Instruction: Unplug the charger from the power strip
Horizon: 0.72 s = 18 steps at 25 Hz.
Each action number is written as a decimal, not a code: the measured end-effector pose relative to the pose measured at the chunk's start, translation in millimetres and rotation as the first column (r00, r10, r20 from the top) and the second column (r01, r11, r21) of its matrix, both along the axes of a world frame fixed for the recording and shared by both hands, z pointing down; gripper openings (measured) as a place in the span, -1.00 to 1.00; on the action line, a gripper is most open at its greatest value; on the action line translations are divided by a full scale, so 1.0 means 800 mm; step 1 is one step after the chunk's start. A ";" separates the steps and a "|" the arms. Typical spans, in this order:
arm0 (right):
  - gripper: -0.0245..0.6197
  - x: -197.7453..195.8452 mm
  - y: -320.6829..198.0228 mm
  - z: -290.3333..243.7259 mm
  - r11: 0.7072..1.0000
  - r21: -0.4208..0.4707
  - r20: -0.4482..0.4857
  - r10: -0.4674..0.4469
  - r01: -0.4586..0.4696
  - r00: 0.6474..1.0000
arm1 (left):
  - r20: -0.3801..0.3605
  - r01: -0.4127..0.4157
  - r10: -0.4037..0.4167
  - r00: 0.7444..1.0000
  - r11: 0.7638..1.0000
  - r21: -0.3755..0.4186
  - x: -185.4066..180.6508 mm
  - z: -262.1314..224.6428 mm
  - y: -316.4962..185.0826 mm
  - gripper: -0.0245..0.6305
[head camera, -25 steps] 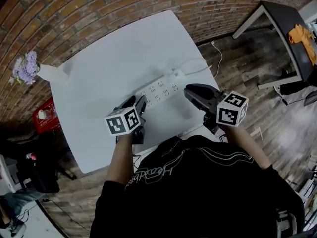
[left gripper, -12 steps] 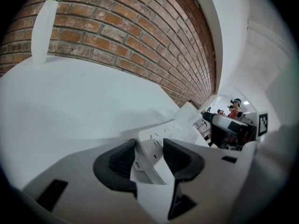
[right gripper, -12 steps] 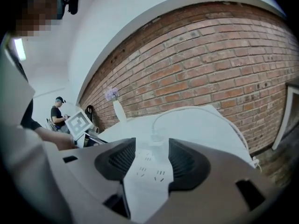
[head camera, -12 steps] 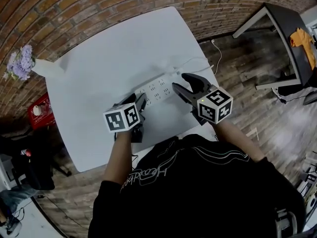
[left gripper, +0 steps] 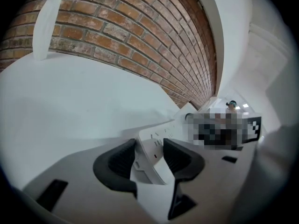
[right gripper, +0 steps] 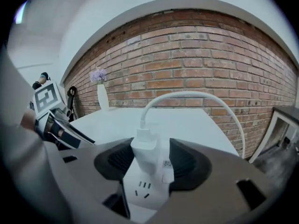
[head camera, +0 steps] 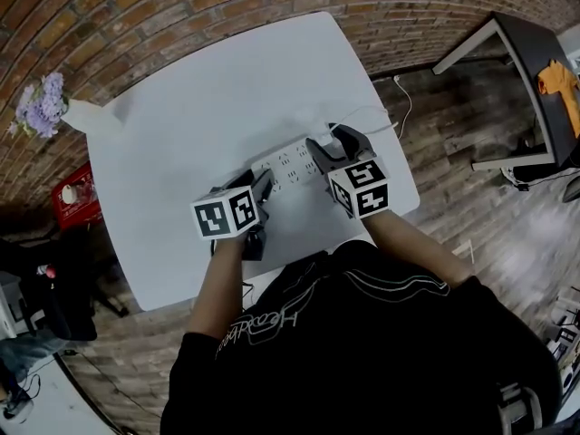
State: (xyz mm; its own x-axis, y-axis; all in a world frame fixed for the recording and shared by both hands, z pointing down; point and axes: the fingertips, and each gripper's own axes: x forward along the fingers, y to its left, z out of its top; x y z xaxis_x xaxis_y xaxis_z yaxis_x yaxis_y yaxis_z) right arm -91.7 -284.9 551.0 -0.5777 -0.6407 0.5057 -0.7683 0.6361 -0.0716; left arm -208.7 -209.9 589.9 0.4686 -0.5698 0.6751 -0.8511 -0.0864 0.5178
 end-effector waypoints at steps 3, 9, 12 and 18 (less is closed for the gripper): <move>-0.32 0.000 -0.005 0.004 0.999 0.021 -0.051 0.031 -0.030 0.998 | -0.001 0.000 0.000 1.000 1.000 -0.003 0.000 0.000 -0.001 -0.35; -0.33 -0.002 -0.006 0.008 0.998 0.020 -0.105 0.059 -0.057 0.993 | 0.006 0.005 -0.005 1.000 1.000 -0.003 -0.001 0.000 -0.001 -0.35; -0.47 -0.005 -0.002 0.010 0.998 0.014 -0.130 0.059 -0.057 0.990 | 0.012 0.008 -0.008 1.000 1.000 0.000 -0.001 0.000 0.000 -0.35; -0.52 -0.005 -0.002 0.013 0.997 -0.031 -0.105 0.064 -0.068 0.992 | 0.013 0.020 -0.020 1.000 1.000 0.006 0.000 0.001 0.000 -0.35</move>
State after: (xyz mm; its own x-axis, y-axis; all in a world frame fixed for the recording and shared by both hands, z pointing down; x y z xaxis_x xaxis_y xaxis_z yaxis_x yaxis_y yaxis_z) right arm -95.9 -286.3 561.3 -0.4778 -0.6566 0.5836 -0.8129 0.5824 -0.0103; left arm -208.6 -209.7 590.5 0.4481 -0.5832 0.6775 -0.8593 -0.0720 0.5063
